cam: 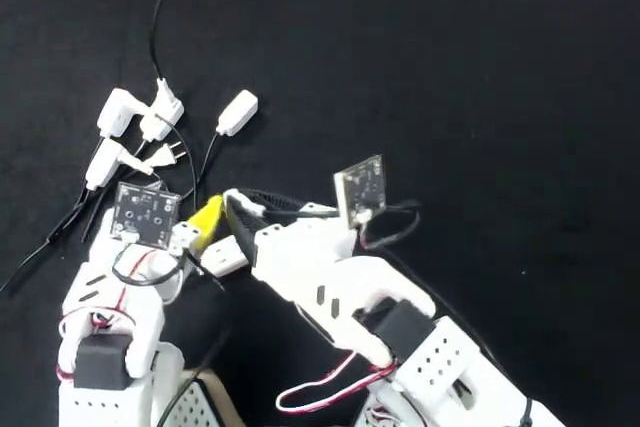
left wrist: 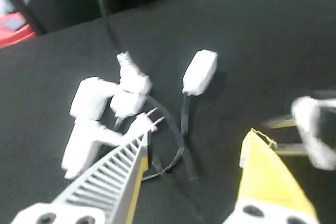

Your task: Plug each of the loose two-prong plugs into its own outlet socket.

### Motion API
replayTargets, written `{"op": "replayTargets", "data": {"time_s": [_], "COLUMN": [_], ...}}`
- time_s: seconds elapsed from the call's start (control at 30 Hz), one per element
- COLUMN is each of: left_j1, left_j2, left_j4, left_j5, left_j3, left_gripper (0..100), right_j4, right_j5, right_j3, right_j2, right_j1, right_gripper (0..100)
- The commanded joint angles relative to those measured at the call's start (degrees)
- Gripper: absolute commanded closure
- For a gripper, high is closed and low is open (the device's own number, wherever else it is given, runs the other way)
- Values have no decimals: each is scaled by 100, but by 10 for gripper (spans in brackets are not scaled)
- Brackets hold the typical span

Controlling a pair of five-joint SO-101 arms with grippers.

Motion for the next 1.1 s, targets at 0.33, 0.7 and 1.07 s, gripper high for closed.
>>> {"op": "replayTargets", "data": {"time_s": [0.33,0.7,1.07], "left_j1": [-2396,-2404,-2396], "left_j2": [-35,-18,-9], "left_j4": [844,466,475], "left_j5": [-2268,-1987,-1978], "left_j3": [1446,1745,1745], "left_gripper": [726,726,726], "right_j4": [1319,721,527], "right_j5": [958,1011,1037], "right_j3": [-1253,-1437,-2290], "right_j2": [2044,3424,4989], "right_j1": [-79,-176,-185], "right_gripper": [986,986,986]}}
